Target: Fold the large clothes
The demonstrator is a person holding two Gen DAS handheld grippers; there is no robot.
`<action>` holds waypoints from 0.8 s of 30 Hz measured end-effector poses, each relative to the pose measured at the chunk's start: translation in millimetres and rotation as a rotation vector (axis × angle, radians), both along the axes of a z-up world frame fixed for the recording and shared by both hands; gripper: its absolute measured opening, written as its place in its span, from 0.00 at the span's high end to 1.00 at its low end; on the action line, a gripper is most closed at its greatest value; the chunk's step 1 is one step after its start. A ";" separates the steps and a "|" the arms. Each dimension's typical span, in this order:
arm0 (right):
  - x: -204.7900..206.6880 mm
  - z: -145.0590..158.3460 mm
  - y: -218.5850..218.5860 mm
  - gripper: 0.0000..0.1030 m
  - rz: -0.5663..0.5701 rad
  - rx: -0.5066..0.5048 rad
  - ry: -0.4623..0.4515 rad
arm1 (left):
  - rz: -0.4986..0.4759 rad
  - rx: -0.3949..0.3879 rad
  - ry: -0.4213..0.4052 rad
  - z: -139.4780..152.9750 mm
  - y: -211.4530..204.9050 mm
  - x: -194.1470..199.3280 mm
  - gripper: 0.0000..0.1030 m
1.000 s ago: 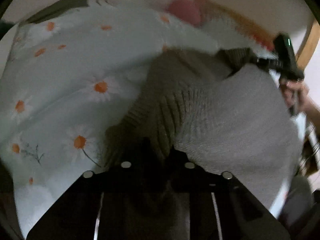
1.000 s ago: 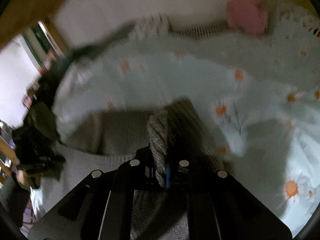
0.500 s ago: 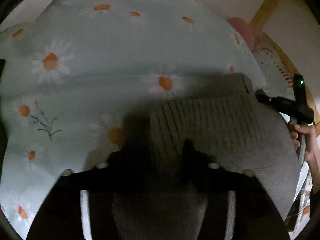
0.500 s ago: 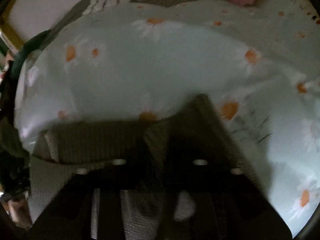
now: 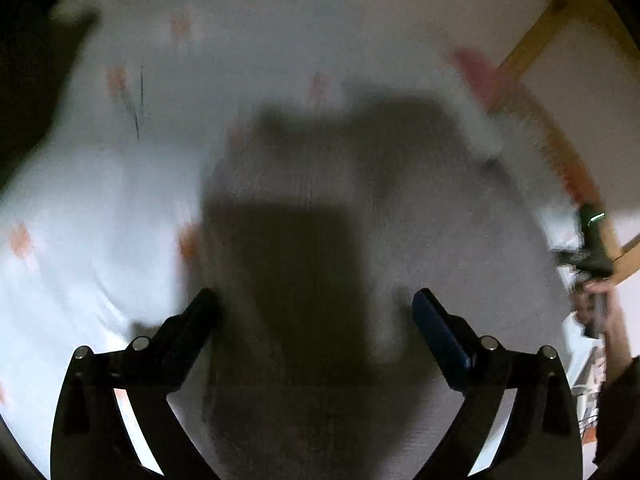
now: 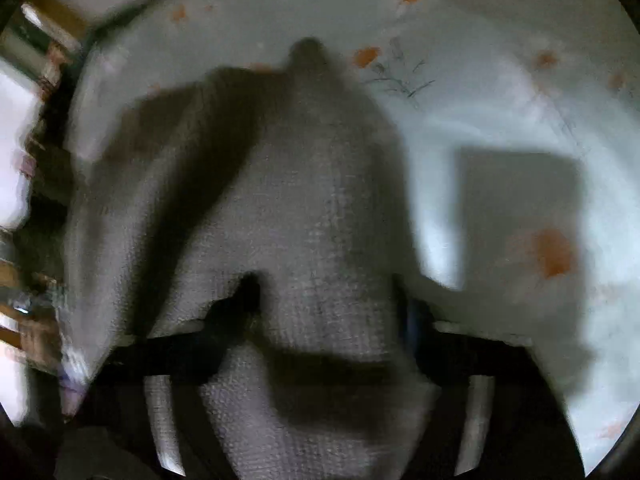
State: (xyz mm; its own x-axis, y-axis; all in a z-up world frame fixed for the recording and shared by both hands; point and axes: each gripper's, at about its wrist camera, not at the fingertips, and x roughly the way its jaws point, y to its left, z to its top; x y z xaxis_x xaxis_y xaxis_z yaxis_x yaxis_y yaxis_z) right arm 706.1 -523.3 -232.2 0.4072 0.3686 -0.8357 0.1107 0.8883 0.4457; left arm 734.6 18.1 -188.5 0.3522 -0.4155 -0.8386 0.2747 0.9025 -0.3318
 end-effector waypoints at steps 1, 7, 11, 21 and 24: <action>-3.3 2.3 -1.5 0.75 -0.020 0.004 -0.022 | 0.003 0.027 -0.027 -8.8 -1.9 -4.2 0.07; -53.3 41.1 -54.3 0.95 -0.275 0.208 -0.304 | 0.096 -0.102 -0.037 1.1 22.4 -5.9 0.66; -54.6 17.3 -78.9 0.95 -0.366 0.253 -0.254 | 0.170 -0.152 -0.052 -2.3 48.8 -1.0 0.68; -95.3 21.5 -61.1 0.10 -0.129 0.201 -0.253 | 0.012 -0.205 -0.121 17.1 39.6 -62.9 0.13; -126.8 25.8 -43.0 0.10 -0.044 0.158 -0.348 | -0.011 -0.212 -0.155 18.0 41.3 -99.6 0.07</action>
